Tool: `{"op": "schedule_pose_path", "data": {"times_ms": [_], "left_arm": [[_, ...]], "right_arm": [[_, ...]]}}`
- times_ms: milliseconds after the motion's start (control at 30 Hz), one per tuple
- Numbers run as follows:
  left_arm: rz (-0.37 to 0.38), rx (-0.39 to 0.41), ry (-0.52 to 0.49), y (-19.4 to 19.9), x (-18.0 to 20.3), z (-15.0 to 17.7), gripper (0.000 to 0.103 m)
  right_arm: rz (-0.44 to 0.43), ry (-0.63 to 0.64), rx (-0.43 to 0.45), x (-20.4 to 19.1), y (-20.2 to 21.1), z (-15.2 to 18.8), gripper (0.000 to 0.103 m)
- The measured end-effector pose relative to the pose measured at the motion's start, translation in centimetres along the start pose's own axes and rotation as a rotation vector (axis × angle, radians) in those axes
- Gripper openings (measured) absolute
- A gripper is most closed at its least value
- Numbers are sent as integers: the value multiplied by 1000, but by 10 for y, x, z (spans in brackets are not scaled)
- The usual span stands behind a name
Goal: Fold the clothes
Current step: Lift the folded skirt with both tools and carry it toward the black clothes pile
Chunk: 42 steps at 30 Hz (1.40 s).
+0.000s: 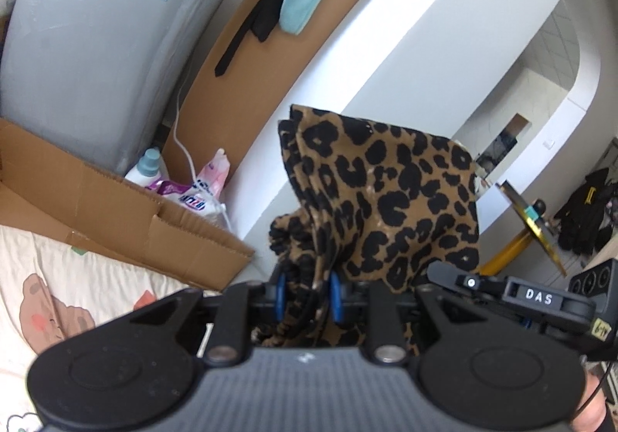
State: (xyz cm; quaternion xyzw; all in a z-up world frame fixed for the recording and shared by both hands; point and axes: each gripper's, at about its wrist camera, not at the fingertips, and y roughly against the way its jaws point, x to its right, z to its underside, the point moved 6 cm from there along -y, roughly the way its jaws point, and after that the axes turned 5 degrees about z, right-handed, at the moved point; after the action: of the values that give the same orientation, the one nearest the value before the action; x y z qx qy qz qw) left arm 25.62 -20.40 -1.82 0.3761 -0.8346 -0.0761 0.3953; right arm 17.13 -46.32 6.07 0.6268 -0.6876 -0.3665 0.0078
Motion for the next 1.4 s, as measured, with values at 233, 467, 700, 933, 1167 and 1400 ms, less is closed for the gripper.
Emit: {"op": "schedule_pose_path", "data": {"times_ms": [233, 467, 700, 933, 1167, 1400], "left_arm": [[27, 29, -4, 7, 47, -8, 23], [76, 20, -17, -12, 82, 4, 23], [112, -38, -66, -51, 98, 35, 23], [142, -91, -96, -102, 92, 67, 23], [173, -141, -83, -146, 76, 103, 23], [240, -202, -19, -193, 53, 142, 23]], "right_arm": [[18, 26, 28, -4, 39, -40, 4], [47, 59, 77, 15, 71, -63, 4], [70, 36, 83, 66, 81, -50, 4], [112, 46, 84, 116, 65, -19, 4], [142, 46, 64, 159, 41, 9, 4], [192, 31, 39, 209, 16, 38, 4]]}}
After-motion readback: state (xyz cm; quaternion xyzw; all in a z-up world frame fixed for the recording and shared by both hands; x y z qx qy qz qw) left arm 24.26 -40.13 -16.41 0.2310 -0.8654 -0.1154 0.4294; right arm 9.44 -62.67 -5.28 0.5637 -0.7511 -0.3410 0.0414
